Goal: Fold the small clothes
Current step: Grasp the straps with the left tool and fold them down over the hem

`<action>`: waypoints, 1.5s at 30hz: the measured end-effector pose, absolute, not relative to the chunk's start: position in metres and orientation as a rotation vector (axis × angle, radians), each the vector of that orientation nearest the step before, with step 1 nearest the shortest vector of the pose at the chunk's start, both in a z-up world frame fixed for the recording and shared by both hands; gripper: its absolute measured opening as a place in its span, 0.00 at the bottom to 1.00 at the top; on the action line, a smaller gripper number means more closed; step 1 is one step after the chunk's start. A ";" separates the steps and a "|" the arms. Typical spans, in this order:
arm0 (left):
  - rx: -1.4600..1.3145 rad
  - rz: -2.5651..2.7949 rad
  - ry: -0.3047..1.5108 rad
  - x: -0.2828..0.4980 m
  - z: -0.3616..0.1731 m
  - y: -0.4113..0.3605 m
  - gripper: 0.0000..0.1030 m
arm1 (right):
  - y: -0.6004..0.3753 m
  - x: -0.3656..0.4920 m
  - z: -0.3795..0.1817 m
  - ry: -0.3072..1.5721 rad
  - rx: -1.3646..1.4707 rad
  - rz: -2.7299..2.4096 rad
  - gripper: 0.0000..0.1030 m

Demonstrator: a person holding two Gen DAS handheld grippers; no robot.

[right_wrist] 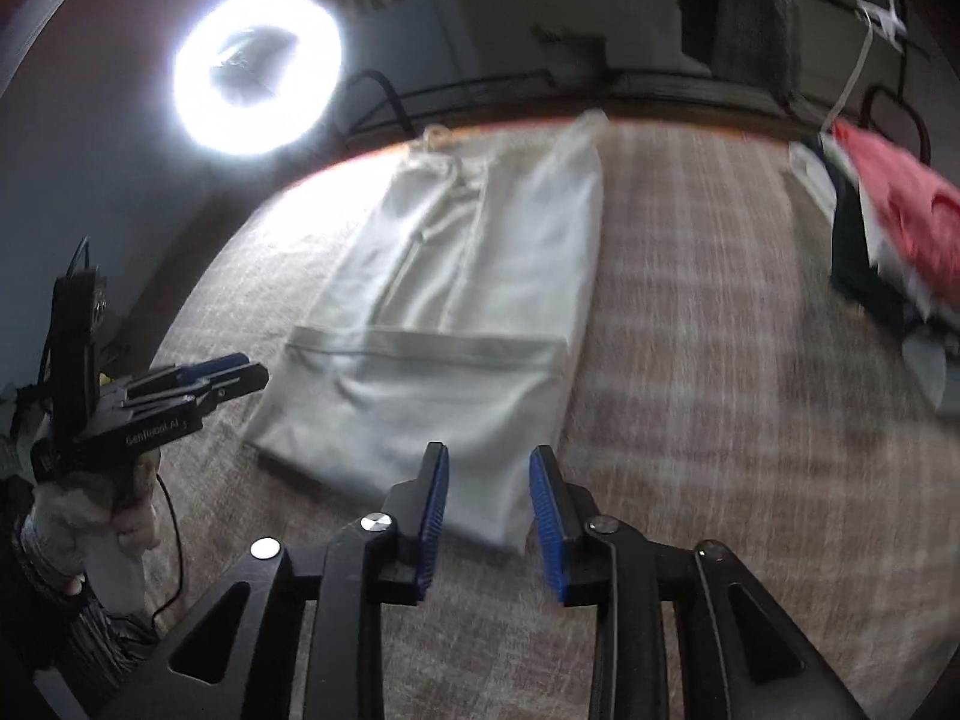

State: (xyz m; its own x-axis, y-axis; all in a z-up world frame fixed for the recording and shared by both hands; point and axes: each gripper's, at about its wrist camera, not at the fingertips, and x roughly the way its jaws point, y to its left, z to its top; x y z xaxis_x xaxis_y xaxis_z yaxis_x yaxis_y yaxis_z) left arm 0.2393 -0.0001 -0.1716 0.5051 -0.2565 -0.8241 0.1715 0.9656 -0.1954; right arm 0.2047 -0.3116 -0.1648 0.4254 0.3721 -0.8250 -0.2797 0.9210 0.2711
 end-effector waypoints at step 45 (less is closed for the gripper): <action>-0.226 -0.214 0.988 0.505 -0.212 0.011 0.46 | -0.339 0.490 -0.215 1.048 0.244 0.467 0.27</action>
State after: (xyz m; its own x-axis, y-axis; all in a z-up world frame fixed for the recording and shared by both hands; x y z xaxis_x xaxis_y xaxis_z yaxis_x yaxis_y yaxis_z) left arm 0.5050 0.0107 -0.2118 0.5328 -0.2796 -0.7987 0.0756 0.9558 -0.2842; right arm 0.4899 -0.3393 -0.2145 0.4142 0.4809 -0.7728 -0.2531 0.8764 0.4097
